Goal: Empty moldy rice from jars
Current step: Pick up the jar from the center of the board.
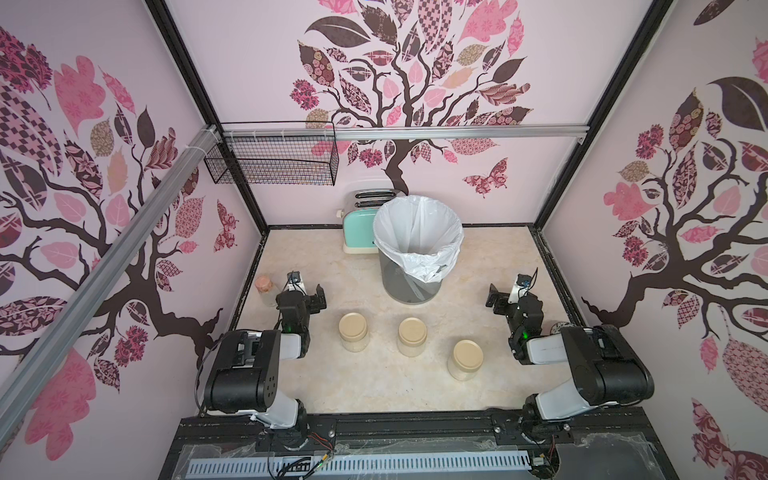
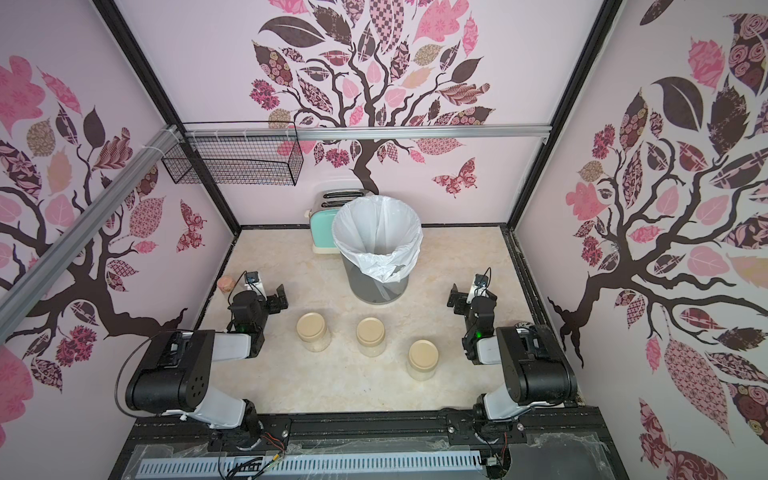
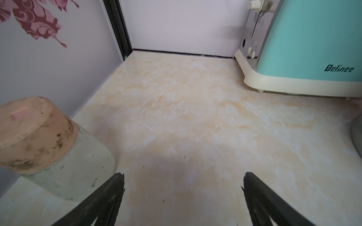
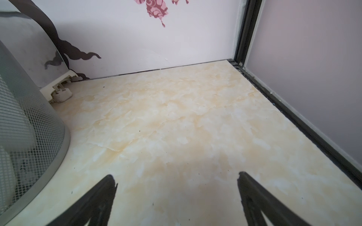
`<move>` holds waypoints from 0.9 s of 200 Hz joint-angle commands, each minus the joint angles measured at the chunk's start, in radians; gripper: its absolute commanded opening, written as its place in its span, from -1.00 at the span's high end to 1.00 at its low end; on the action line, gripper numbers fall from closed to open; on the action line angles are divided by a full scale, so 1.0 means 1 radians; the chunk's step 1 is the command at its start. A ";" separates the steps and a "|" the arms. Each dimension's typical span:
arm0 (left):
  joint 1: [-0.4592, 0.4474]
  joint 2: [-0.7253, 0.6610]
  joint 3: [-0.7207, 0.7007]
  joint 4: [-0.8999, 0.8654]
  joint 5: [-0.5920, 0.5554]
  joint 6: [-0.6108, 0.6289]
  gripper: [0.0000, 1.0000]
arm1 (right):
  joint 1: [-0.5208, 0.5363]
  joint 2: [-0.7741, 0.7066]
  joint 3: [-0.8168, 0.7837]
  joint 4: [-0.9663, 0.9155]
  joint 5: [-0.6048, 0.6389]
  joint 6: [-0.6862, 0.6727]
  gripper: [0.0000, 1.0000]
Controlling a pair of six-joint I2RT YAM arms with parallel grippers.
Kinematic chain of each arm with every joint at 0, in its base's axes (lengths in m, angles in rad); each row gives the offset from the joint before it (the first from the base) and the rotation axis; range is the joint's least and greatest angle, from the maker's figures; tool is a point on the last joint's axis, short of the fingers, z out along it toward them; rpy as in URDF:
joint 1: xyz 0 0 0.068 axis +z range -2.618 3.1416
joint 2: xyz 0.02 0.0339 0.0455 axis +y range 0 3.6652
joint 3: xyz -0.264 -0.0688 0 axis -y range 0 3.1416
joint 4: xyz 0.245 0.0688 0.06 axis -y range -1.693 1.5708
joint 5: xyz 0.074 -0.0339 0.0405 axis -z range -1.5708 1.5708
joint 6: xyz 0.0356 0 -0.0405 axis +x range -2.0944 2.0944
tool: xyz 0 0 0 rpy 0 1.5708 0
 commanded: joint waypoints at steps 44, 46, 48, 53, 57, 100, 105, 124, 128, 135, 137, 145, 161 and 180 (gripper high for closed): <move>-0.054 -0.380 0.379 -0.715 0.140 -0.100 -0.96 | 0.246 -0.404 0.396 -0.917 -0.005 0.064 -0.98; -0.058 -0.387 0.387 -0.733 0.153 -0.100 -0.96 | 0.252 -0.416 0.400 -0.936 -0.013 0.070 -0.98; -0.063 -0.394 0.393 -0.751 0.164 -0.100 -0.96 | 0.257 -0.424 0.404 -0.954 -0.022 0.077 -0.98; -0.076 -0.413 0.407 -0.794 0.184 -0.099 -0.96 | 0.267 -0.450 0.416 -0.995 -0.044 0.099 -0.99; -0.087 -0.428 0.415 -0.827 0.192 -0.099 -0.96 | 0.273 -0.470 0.423 -1.028 -0.064 0.117 -0.99; -0.212 -0.684 0.313 -0.924 0.237 -0.194 -0.96 | 0.424 -0.624 0.479 -1.317 -0.142 0.195 -0.99; -0.215 -0.711 0.300 -0.934 0.250 -0.207 -0.96 | 0.452 -0.627 0.485 -1.343 -0.141 0.198 -0.99; -0.215 -0.789 0.261 -0.974 0.284 -0.242 -0.96 | 0.575 -0.599 0.509 -1.434 -0.126 0.188 -0.99; -0.216 -0.800 0.253 -0.981 0.292 -0.244 -0.96 | 0.600 -0.588 0.513 -1.448 -0.118 0.187 -0.99; -0.215 -0.814 0.236 -0.991 0.305 -0.249 -0.96 | 0.641 -0.567 0.514 -1.460 -0.109 0.181 -0.99; -0.216 -0.818 0.231 -0.994 0.309 -0.249 -0.96 | 0.651 -0.562 0.515 -1.462 -0.107 0.180 -0.99; -0.215 -0.827 0.215 -1.012 0.331 -0.253 -0.96 | 0.693 -0.537 0.520 -1.463 -0.104 0.176 -0.99; -0.216 -0.837 0.208 -1.059 0.386 -0.264 -0.96 | 0.766 -0.482 0.541 -1.462 -0.100 0.174 -0.99; -0.216 -0.857 0.209 -1.094 0.426 -0.272 -0.96 | 0.830 -0.407 0.579 -1.452 -0.076 0.165 -0.99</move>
